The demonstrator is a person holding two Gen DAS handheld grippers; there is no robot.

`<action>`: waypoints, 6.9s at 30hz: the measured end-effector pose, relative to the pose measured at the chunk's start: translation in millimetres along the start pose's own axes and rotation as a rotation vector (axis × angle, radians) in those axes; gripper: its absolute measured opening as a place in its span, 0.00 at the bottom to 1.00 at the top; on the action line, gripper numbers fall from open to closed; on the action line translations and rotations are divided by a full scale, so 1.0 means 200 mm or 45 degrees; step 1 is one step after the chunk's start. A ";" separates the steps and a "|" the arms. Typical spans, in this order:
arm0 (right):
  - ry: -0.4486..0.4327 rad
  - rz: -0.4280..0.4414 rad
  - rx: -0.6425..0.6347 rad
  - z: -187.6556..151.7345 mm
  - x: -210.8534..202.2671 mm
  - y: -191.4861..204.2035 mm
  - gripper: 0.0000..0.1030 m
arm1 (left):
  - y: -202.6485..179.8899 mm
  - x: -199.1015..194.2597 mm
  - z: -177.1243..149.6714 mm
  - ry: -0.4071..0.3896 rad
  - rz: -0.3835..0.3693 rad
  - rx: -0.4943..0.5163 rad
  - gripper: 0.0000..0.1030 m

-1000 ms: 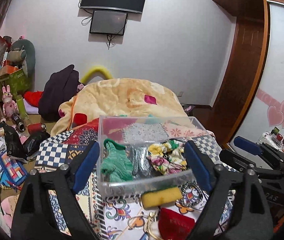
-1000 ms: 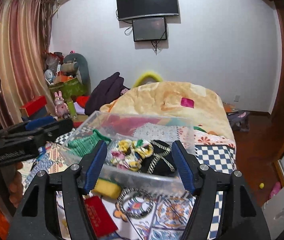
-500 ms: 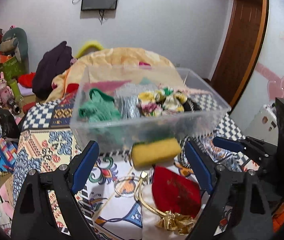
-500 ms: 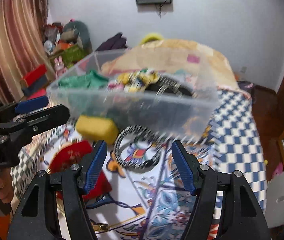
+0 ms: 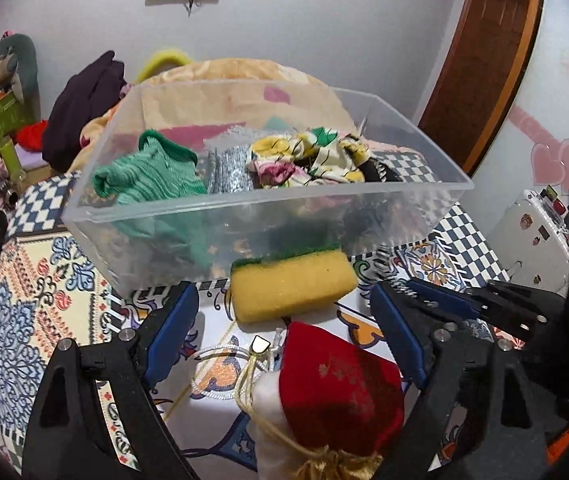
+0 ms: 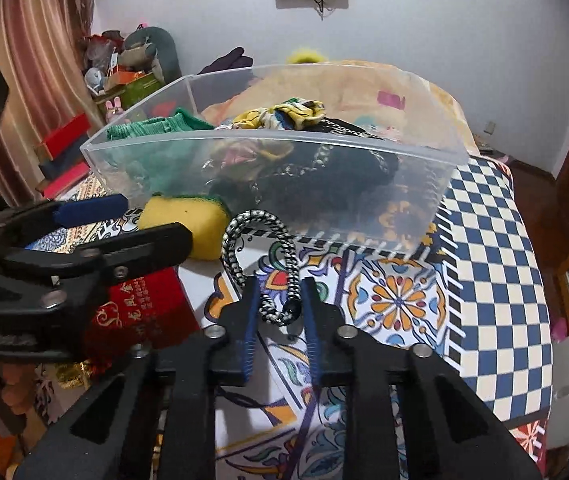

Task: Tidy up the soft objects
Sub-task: 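Grasp the yellow sponge with the left tool while the right tool grasps the braided cord, then lower the sponge into the box while the right tool releases the cord inside, then grasp the white cloth pouch with the left tool while the right tool grasps the red velvet pouch, then carry the white pouch with the left tool while the right tool carries the red pouch to the box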

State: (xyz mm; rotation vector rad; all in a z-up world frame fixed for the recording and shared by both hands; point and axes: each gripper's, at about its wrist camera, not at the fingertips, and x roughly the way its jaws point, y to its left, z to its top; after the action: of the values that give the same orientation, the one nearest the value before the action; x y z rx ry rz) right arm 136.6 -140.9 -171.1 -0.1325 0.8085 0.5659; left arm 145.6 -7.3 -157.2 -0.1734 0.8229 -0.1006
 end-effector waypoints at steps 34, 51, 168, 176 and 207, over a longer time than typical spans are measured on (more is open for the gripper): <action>-0.360 -0.086 0.018 0.21 -0.41 -0.08 0.14 | -0.05 -0.43 0.18 -0.331 -0.040 0.065 0.57; -0.323 -0.096 0.096 0.33 -0.20 -0.14 0.14 | 0.08 -0.17 0.34 -0.259 0.081 0.027 0.58; -0.358 -0.038 -0.032 0.15 -0.49 -0.03 0.17 | -0.03 -0.52 0.13 -0.341 0.059 0.113 0.19; -0.431 -0.043 -0.046 0.28 -0.45 0.00 0.17 | 0.00 -0.56 0.35 -0.511 0.134 0.087 0.19; -0.179 -0.020 -0.008 0.34 -0.04 0.00 0.48 | 0.03 -0.07 0.31 -0.290 0.318 0.120 0.56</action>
State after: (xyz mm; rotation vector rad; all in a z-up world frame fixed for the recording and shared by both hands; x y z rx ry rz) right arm 176.4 -123.0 -117.8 -0.1037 0.6689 0.5564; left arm 182.2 7.3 -107.5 0.0080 0.6056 0.1135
